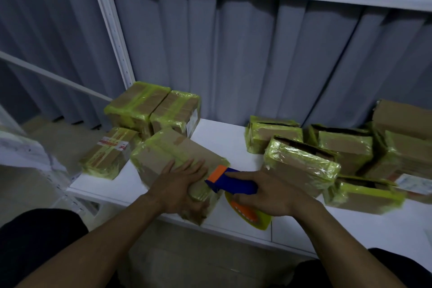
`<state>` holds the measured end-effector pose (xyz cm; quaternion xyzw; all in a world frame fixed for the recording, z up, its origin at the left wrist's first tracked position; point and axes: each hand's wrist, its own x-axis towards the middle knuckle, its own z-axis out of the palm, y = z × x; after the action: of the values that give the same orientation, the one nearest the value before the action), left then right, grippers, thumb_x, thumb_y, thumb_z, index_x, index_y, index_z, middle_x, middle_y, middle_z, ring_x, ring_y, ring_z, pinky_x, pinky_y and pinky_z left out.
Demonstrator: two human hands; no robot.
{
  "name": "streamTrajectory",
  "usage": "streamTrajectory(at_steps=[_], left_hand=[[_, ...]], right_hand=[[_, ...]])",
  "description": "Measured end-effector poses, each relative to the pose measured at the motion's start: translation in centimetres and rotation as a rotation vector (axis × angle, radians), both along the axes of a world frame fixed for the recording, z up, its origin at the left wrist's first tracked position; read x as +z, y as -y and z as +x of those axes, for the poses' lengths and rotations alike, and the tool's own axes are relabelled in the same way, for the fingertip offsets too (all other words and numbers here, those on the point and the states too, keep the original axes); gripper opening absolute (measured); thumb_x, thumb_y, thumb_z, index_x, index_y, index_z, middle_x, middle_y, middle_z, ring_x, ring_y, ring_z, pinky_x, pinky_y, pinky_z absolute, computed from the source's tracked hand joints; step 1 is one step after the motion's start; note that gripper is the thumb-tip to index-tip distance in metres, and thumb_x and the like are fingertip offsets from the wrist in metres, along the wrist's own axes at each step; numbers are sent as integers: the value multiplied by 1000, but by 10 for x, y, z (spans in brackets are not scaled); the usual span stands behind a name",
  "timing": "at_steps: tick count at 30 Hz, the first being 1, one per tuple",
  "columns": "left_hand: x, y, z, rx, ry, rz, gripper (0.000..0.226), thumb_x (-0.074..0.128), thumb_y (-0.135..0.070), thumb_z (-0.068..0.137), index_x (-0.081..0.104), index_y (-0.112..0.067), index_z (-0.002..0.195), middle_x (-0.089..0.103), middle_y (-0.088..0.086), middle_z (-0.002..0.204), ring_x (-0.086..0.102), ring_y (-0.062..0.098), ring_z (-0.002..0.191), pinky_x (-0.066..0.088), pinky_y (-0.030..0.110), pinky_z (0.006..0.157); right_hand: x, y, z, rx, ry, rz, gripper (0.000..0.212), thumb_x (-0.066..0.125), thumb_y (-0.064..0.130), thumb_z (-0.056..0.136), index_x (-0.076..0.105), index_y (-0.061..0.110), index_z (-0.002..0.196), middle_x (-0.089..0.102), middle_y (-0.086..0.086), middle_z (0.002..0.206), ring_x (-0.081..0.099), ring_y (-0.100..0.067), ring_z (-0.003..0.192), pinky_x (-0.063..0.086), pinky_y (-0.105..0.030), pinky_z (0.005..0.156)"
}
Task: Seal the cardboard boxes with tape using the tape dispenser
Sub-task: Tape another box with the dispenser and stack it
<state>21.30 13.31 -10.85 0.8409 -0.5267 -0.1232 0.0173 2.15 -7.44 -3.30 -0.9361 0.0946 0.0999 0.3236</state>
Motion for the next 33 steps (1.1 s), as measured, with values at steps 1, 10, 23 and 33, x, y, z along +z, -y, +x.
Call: streamTrajectory(at_steps=[1, 10, 23, 33], left_hand=[[-1, 0, 1, -1, 11, 3, 107, 30, -94, 69, -2, -42, 156, -10, -19, 163, -7, 8, 151, -4, 48, 120], [-2, 0, 3, -7, 44, 5, 117, 10, -100, 56, -6, -42, 155, -8, -20, 164, -2, 9, 152, 1, 48, 121], [-2, 2, 0, -102, 128, 73, 86, 11, -90, 74, -23, -55, 145, -19, -12, 164, -10, 22, 153, 0, 61, 117], [3, 4, 1, -100, 117, 124, 91, 0, -92, 63, -29, -55, 141, -23, -13, 161, -8, 24, 153, 1, 63, 116]], right_hand=[[0, 0, -1, -6, 18, 10, 54, 65, 45, 93, 49, 47, 144, 63, 21, 107, 60, 5, 85, 43, -11, 73], [-8, 19, -42, -107, 82, 83, 44, 67, 54, 93, 57, 51, 136, 65, 28, 107, 64, 4, 93, 47, -14, 77], [-30, 19, -48, -118, -56, 142, 60, 60, 62, 94, 37, 57, 149, 65, 21, 114, 67, 0, 87, 50, -17, 75], [-25, 21, -67, -160, 7, 263, 55, 66, 52, 95, 44, 56, 145, 67, 18, 116, 69, -2, 88, 50, -15, 73]])
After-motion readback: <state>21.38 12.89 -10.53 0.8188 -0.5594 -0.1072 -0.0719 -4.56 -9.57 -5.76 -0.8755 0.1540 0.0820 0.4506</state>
